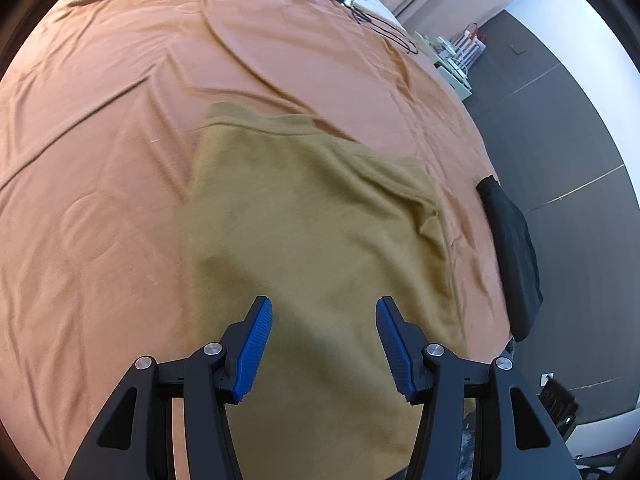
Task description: Fold small clothes
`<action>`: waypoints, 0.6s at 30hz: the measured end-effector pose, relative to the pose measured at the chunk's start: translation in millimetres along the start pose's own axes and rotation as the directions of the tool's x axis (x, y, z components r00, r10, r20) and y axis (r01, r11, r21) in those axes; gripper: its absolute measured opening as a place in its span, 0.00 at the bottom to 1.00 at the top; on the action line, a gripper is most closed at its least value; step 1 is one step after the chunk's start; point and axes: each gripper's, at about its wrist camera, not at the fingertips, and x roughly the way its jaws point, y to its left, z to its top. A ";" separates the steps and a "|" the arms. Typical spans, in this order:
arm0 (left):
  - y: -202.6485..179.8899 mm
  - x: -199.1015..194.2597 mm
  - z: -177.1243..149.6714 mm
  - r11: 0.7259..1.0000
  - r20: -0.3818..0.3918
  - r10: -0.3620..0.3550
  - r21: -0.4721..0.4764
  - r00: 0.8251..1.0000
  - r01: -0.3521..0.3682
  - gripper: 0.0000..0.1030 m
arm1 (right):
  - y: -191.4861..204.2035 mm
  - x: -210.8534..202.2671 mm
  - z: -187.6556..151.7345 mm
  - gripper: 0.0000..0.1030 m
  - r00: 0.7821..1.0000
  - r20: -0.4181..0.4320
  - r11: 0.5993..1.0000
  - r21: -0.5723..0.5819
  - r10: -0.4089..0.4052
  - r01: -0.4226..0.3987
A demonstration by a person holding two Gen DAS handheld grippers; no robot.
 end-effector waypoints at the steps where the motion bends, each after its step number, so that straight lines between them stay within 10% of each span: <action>1: 3.0 -3.4 -2.1 1.000 0.003 0.003 -0.004 1.000 -0.003 0.54 | 0.1 -1.1 0.7 0.47 1.000 0.003 1.000 -0.002 0.000 0.000; 18: 57.5 -27.2 -63.8 0.991 0.007 -0.076 -0.113 0.997 0.076 0.55 | -10.5 23.2 25.0 0.47 0.999 -0.046 1.000 0.028 0.006 -0.004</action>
